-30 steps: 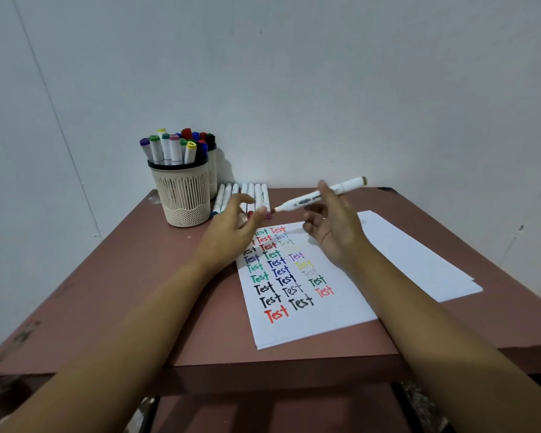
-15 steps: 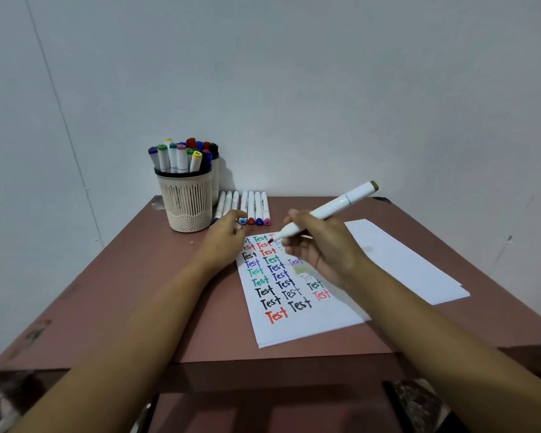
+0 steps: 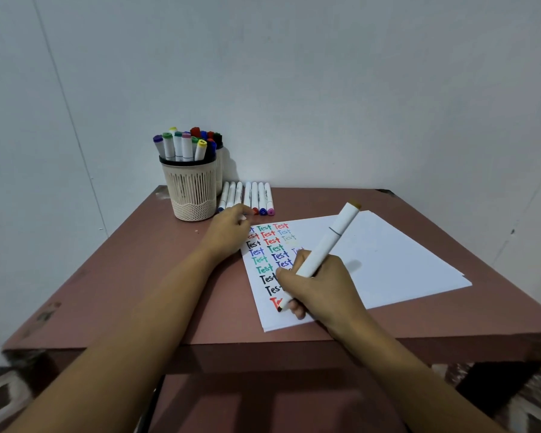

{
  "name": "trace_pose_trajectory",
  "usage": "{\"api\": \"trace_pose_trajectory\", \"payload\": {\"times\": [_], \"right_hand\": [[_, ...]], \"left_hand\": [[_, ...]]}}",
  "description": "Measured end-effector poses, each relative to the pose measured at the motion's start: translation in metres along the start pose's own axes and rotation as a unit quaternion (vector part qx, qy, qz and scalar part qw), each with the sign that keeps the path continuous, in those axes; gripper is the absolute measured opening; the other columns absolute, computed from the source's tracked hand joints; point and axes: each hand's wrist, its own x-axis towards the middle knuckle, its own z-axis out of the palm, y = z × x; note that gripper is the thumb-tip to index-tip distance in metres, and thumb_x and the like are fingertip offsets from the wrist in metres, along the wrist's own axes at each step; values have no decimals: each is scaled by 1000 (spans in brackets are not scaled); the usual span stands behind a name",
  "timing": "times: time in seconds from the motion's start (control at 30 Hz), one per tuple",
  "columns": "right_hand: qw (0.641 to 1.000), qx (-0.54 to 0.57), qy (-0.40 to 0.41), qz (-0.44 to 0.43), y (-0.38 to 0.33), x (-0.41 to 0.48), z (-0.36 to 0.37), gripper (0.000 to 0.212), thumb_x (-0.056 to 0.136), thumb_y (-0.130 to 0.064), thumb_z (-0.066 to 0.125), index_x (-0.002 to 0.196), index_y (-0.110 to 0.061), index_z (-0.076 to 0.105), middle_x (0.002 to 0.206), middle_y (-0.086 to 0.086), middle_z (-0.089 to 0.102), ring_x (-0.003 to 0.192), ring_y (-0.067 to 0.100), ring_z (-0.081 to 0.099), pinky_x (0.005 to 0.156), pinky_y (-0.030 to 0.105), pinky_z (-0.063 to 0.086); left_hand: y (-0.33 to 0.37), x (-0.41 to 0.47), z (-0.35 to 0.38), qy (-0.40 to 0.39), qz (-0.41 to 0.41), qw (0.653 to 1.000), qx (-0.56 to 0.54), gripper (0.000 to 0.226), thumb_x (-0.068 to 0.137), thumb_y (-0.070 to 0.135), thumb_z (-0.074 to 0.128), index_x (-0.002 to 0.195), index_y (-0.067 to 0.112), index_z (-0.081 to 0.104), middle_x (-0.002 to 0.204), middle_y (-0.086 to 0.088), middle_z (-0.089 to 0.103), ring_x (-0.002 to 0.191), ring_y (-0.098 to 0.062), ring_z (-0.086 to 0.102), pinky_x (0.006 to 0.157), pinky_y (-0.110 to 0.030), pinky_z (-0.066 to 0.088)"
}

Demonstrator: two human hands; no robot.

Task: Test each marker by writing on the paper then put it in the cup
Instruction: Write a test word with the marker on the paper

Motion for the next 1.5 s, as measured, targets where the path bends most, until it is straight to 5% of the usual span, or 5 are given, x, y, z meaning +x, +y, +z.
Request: {"api": "trace_pose_trajectory", "payload": {"times": [0.4, 0.63, 0.83, 1.03, 1.5], "right_hand": [[1000, -8, 8, -16, 3, 1, 1, 28, 80, -6, 59, 61, -10, 40, 59, 16, 54, 47, 16, 55, 42, 21, 40], [1000, -13, -10, -20, 6, 2, 3, 36, 78, -4, 60, 52, -17, 38, 41, -7, 44, 43, 16, 48, 39, 17, 37], [999, 17, 31, -22, 6, 4, 0, 37, 80, -6, 61, 55, -14, 35, 51, 7, 46, 39, 13, 50, 39, 18, 37], [999, -10, 18, -48, 8, 1, 2, 40, 81, -4, 61, 53, -19, 37, 36, -13, 44, 36, 0, 47, 39, 12, 35], [995, 1, 69, -77, 11, 3, -1, 39, 80, -3, 60, 55, -14, 33, 42, -10, 34, 41, 6, 39, 41, 15, 33]], "left_hand": [[-2, 1, 0, -15, 8, 1000, 17, 32, 93, 9, 40, 120, 12, 58, 128, -6, 56, 114, -17, 49, 84, -20, 31], [-4, 3, 1, -18, 11, 999, 29, 32, 93, 10, 41, 120, 12, 58, 129, -5, 55, 115, -16, 49, 85, -18, 31], [-4, 3, 1, -19, 12, 999, 32, 32, 93, 9, 40, 119, 13, 58, 129, -5, 55, 117, -16, 48, 86, -17, 30], [-4, 2, 1, -20, 15, 999, 27, 32, 93, 8, 40, 120, 12, 58, 129, -6, 55, 115, -17, 49, 86, -19, 31], [-4, 3, 1, -20, 14, 999, 32, 32, 93, 9, 40, 120, 12, 58, 129, -7, 55, 115, -18, 50, 84, -18, 32]]}}
